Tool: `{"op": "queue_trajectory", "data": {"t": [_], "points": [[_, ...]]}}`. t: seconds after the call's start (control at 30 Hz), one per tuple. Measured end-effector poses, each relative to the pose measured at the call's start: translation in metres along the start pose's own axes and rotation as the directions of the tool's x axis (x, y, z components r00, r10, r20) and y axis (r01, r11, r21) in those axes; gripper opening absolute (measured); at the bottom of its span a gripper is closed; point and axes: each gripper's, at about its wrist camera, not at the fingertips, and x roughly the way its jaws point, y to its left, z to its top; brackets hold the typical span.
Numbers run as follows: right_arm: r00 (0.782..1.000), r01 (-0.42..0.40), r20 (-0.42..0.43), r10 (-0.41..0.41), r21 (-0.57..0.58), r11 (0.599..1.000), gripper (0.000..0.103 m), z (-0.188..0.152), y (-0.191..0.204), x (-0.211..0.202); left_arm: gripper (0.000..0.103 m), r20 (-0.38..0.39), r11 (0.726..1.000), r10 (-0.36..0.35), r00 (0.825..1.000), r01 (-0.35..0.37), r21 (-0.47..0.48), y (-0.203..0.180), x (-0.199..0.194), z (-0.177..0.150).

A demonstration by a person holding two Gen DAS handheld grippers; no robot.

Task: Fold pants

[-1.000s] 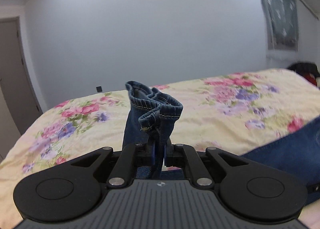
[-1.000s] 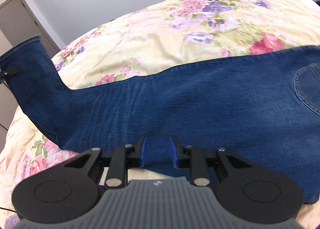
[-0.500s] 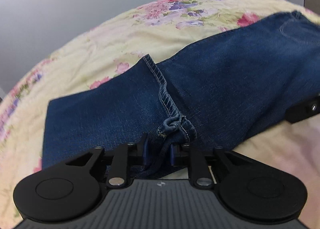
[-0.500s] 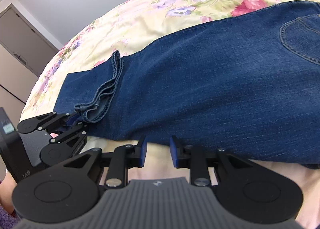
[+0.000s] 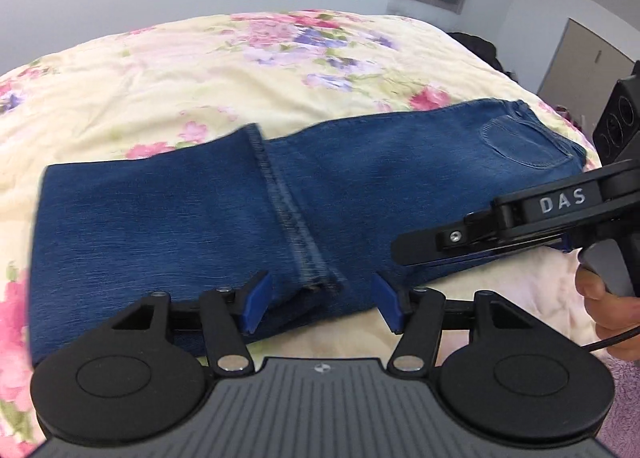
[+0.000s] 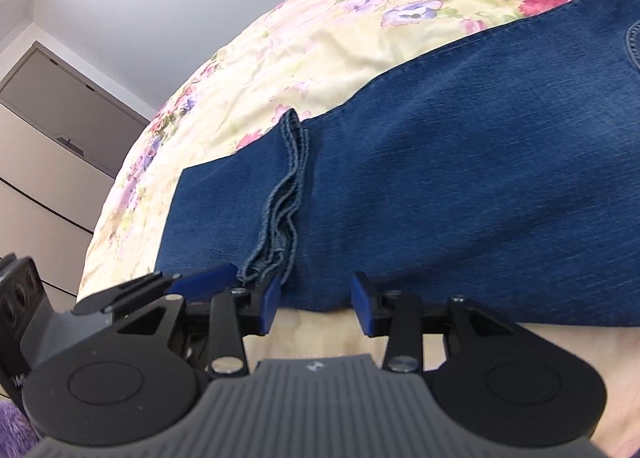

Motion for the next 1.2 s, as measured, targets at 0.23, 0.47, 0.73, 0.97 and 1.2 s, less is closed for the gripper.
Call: {"op": "queue_trajectory", "data": {"t": [0.23,0.47,0.73,0.97,1.2], "points": [[0.992,-0.100,-0.059,0.114,0.192,0.976,0.045,-0.002,0.008,0.038,0.063,0.056,0.977,0.180,0.982,-0.172,-0.127,0.060,-0.028,0.000],[0.988,-0.115,-0.056,0.143,0.352,0.929,0.046,-0.013,0.004,0.073,0.054,0.062,0.944,0.225,0.972,-0.202,-0.260,0.108,-0.041,-0.011],[0.994,-0.094,-0.012,0.108,0.394,0.914,0.019,-0.010,0.006,0.081,0.045,0.084,0.922,0.239,0.967,-0.199,-0.332,0.133,-0.053,-0.023],[0.997,-0.050,0.072,0.043,0.105,0.993,0.010,0.029,0.088,0.049,0.044,0.121,0.907,0.264,0.957,-0.203,-0.368,0.137,-0.086,-0.027],[0.984,0.040,0.178,0.010,-0.277,0.960,0.009,0.097,0.238,-0.009,0.043,0.178,0.933,0.218,0.959,-0.152,-0.327,0.107,-0.116,-0.031]]}}
